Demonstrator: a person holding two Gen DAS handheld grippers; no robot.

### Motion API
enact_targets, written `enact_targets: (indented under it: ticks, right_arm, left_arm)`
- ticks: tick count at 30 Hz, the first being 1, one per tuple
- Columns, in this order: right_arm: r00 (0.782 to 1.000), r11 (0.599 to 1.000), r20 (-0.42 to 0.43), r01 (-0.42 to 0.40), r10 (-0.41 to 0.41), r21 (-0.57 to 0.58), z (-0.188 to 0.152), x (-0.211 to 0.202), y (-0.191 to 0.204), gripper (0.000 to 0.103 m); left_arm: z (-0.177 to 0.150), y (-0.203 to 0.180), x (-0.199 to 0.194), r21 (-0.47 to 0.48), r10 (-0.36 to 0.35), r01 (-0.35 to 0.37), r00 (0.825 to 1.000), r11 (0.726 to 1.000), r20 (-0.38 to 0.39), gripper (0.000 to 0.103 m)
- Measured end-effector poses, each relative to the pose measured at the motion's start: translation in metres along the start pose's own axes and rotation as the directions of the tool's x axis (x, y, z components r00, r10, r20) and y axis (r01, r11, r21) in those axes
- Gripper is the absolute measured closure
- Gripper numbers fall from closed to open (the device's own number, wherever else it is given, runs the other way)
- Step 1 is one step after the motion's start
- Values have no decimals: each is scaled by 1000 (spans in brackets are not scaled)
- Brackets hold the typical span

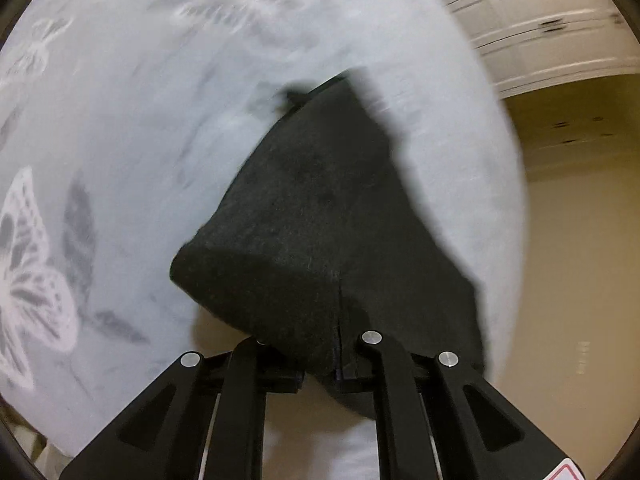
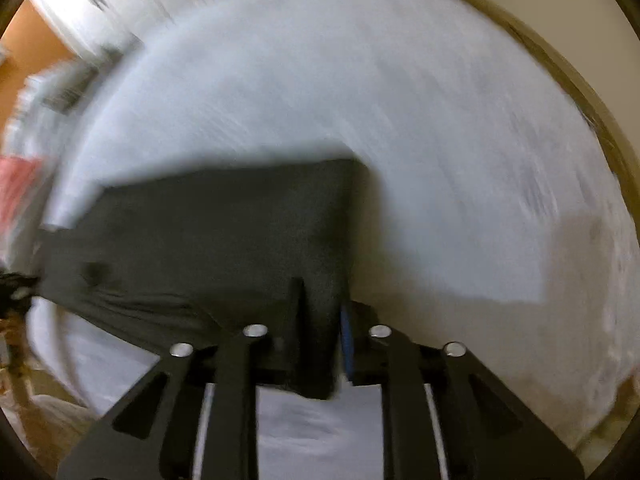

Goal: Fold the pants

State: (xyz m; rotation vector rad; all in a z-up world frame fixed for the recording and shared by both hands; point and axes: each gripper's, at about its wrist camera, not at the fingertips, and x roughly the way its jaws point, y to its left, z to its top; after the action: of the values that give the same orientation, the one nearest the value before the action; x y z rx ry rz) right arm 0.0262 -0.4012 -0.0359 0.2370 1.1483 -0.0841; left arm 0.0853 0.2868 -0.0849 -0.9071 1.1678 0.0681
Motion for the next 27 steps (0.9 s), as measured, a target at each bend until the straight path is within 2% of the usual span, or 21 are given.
enact_targets:
  ticks: [1, 3, 4, 6, 8, 9, 12, 14, 15, 16, 18, 20, 21, 22, 23, 25, 27]
  right_arm:
    - [999, 1000, 37, 22, -22, 0, 0, -10, 2, 66]
    - [979, 997, 192, 74, -69, -20, -2, -47, 17, 66]
    - [959, 997, 281, 57, -39, -58, -5, -69, 34, 65]
    - [947, 990, 315, -24, 67, -139, -9, -80, 63, 61]
    - [949, 968, 274, -92, 156, -234, -14, -71, 107, 58]
    - [955, 956, 242, -101, 171, -276, -16, -62, 127, 58]
    - [974, 911, 154, -90, 164, -402, -23, -26, 194, 58]
    - [981, 895, 132, -69, 140, -440, -22, -4, 228, 58]
    - [984, 895, 128, -54, 123, -443, -22, 6, 241, 53]
    - [986, 896, 124, -44, 110, -443, -24, 12, 247, 41]
    - [991, 891, 120, 2, 59, -453, -23, 35, 261, 32]
    - [992, 885, 128, 41, 21, -463, -25, 54, 256, 47]
    - [989, 894, 142, 27, 41, -448, -21, 53, 253, 56]
    - [990, 900, 131, 7, 56, -435, -17, 50, 252, 82]
    - [988, 914, 121, -41, 98, -404, -11, 39, 250, 89]
    - [969, 922, 172, -101, 176, -373, -5, 13, 248, 97]
    - [937, 915, 241, -152, 254, -373, -3, -17, 248, 97]
  left_arm:
    - [-1, -1, 2, 8, 9, -9, 1000, 1000, 9, 95]
    - [-2, -7, -2, 31, 26, -27, 999, 999, 32, 93]
    - [-3, -10, -3, 40, 33, -34, 999, 999, 41, 92]
    - [-4, -16, -2, 47, 48, -51, 998, 998, 50, 92]
    - [-1, -14, 2, 27, 59, -61, 997, 998, 52, 87]
    - [2, -13, 8, 8, 50, -50, 998, 999, 50, 86]
    - [-2, -8, 8, -20, 45, -44, 998, 999, 50, 86]
    - [-6, -7, 4, -19, 46, -45, 998, 999, 51, 84]
    - [-6, -9, 5, -14, 51, -50, 997, 999, 52, 83]
    - [-8, -8, 3, -8, 51, -51, 997, 999, 52, 81]
    - [-8, -10, 3, 13, 55, -56, 997, 998, 50, 78]
    - [-8, -9, 3, 39, 54, -55, 998, 998, 44, 77]
    - [-8, -10, 3, 48, 52, -54, 998, 997, 39, 77]
    - [-8, -10, 2, 60, 46, -48, 998, 997, 31, 77]
    - [-7, -9, 1, 64, 41, -42, 999, 997, 26, 77]
    - [-4, -6, 4, 67, 26, -26, 1000, 997, 9, 77]
    - [-4, -2, 3, 62, 10, -10, 1000, 998, -1, 77]
